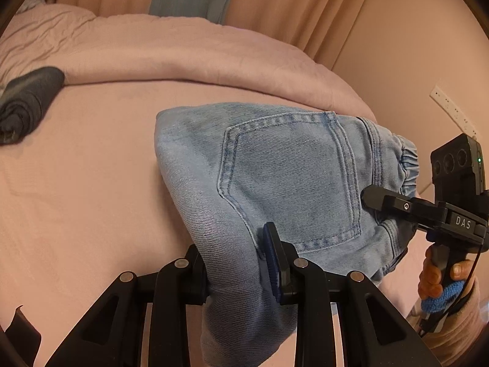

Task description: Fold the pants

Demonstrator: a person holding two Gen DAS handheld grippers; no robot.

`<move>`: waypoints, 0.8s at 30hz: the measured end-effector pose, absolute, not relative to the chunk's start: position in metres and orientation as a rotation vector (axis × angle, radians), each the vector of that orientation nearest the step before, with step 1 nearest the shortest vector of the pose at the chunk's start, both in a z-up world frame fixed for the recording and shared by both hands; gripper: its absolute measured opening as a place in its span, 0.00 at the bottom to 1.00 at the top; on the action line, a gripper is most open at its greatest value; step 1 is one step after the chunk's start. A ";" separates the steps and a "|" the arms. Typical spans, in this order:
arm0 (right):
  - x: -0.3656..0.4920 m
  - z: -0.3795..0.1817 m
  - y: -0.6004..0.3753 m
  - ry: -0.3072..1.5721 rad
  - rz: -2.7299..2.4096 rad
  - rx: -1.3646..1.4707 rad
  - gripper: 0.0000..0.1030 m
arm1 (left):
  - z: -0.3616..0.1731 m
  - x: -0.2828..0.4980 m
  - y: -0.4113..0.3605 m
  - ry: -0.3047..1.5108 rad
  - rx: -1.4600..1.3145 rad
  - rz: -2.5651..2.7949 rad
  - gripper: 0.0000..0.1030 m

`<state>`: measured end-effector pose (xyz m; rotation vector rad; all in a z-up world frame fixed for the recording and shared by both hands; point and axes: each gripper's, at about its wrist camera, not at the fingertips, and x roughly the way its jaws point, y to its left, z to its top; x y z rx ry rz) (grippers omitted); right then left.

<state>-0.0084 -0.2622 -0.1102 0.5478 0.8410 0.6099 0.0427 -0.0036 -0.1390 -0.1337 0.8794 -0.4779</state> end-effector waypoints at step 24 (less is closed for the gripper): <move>0.090 -0.072 -0.256 0.738 0.633 0.493 0.39 | -0.108 0.124 -0.012 0.813 -0.111 -0.425 0.27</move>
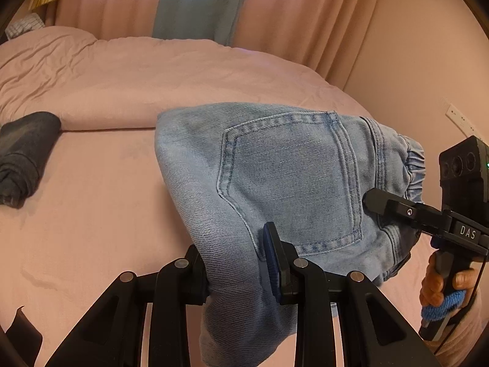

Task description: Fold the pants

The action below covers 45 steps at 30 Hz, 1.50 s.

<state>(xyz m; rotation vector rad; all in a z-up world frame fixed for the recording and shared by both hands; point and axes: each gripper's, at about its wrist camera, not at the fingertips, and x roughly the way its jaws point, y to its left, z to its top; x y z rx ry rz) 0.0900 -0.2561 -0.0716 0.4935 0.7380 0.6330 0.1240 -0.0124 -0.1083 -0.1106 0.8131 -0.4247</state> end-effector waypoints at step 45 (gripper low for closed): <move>0.189 -0.167 -0.240 0.977 0.505 0.531 0.41 | -0.191 0.189 -0.009 0.986 -0.065 -0.381 0.28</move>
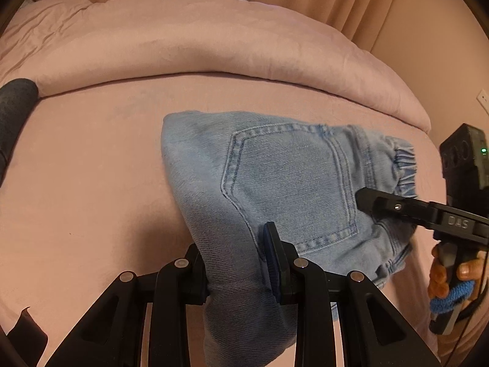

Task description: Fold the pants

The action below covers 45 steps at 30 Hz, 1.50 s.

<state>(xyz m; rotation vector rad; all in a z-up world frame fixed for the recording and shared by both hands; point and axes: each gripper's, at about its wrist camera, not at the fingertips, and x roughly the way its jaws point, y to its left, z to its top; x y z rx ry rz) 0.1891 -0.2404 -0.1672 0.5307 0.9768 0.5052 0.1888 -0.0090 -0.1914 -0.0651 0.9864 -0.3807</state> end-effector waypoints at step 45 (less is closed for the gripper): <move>0.178 -0.155 -0.201 0.919 0.349 0.051 0.24 | -0.206 0.184 -0.042 0.922 0.169 -0.282 0.63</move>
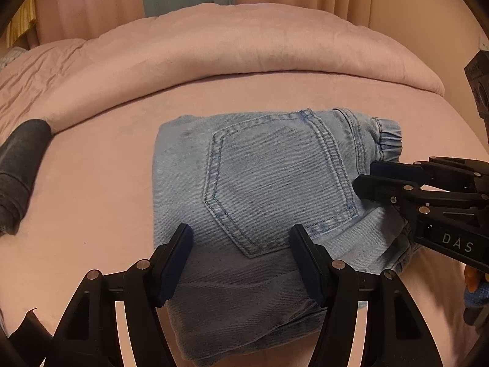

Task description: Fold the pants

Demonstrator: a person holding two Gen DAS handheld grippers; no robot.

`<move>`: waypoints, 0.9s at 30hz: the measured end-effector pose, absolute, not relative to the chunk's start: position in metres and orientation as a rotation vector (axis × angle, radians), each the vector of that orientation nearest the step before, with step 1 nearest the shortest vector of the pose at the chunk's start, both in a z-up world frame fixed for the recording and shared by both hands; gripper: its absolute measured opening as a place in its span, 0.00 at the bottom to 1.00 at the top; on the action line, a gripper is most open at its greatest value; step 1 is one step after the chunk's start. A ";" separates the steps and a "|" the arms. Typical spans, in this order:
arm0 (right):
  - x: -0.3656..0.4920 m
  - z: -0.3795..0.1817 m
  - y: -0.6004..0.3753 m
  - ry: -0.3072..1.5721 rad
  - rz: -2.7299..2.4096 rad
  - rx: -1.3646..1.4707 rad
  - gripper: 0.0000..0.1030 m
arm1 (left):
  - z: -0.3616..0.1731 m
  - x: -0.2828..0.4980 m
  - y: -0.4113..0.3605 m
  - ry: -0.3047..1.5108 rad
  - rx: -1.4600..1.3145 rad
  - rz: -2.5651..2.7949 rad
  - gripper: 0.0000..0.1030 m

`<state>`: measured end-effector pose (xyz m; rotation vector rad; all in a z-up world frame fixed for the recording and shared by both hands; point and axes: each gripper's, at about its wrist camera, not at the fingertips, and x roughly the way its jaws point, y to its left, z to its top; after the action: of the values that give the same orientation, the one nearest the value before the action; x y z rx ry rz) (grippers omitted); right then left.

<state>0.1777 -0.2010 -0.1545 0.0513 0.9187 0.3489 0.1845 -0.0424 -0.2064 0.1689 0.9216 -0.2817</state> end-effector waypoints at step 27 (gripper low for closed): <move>0.041 0.004 -0.200 0.790 0.277 0.065 0.79 | -0.019 0.037 -0.012 0.712 0.033 -0.128 0.83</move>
<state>0.0413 -0.2005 0.0035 0.0650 0.7898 0.2767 0.0371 -0.0121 -0.0193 0.0332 0.7121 -0.1279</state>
